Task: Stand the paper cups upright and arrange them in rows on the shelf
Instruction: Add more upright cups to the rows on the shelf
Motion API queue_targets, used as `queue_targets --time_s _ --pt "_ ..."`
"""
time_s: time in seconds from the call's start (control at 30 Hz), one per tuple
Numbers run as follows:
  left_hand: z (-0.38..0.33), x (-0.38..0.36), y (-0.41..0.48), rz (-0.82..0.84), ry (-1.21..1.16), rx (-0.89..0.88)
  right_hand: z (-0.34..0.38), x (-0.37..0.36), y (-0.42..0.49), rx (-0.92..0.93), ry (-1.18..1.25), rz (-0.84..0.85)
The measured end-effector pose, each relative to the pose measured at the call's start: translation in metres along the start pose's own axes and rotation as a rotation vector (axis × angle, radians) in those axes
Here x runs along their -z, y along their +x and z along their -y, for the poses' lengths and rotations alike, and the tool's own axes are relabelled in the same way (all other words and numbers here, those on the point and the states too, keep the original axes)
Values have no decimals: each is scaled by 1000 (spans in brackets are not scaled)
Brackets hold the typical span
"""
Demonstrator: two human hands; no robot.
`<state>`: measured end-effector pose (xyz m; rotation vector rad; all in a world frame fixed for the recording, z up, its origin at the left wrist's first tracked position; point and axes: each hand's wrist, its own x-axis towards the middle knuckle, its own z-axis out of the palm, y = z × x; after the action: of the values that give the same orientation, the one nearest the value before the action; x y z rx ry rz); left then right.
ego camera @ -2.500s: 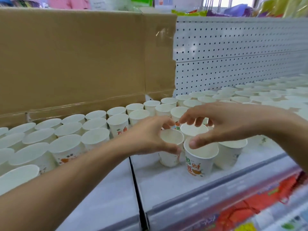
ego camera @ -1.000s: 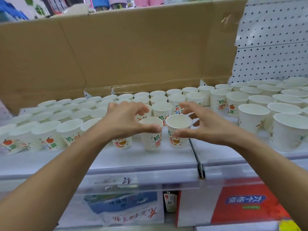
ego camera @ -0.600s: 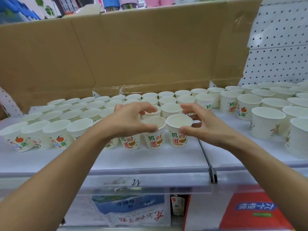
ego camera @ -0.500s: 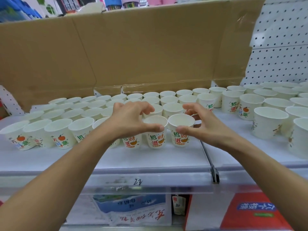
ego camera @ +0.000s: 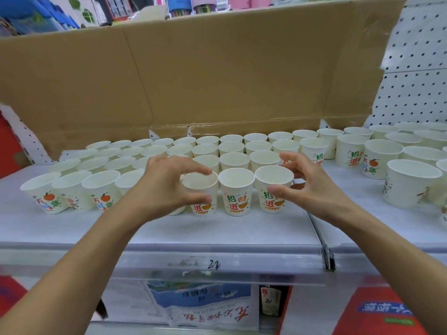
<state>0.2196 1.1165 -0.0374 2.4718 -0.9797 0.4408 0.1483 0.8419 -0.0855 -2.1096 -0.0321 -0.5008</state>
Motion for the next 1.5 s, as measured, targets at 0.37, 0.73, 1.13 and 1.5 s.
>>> queue_targets --time_s 0.37,0.73,1.13,1.5 --pt "7 -18 6 -61 41 -17 -4 -4 2 -16 -39 -24" --pt "-22 -37 21 -65 90 -170 -6 -6 2 -26 -43 -21" --pt "-73 -42 47 -37 -47 -274 7 94 -26 72 -430 -161" --pt "-192 -102 160 256 -280 -315 -24 251 24 -171 -713 115"
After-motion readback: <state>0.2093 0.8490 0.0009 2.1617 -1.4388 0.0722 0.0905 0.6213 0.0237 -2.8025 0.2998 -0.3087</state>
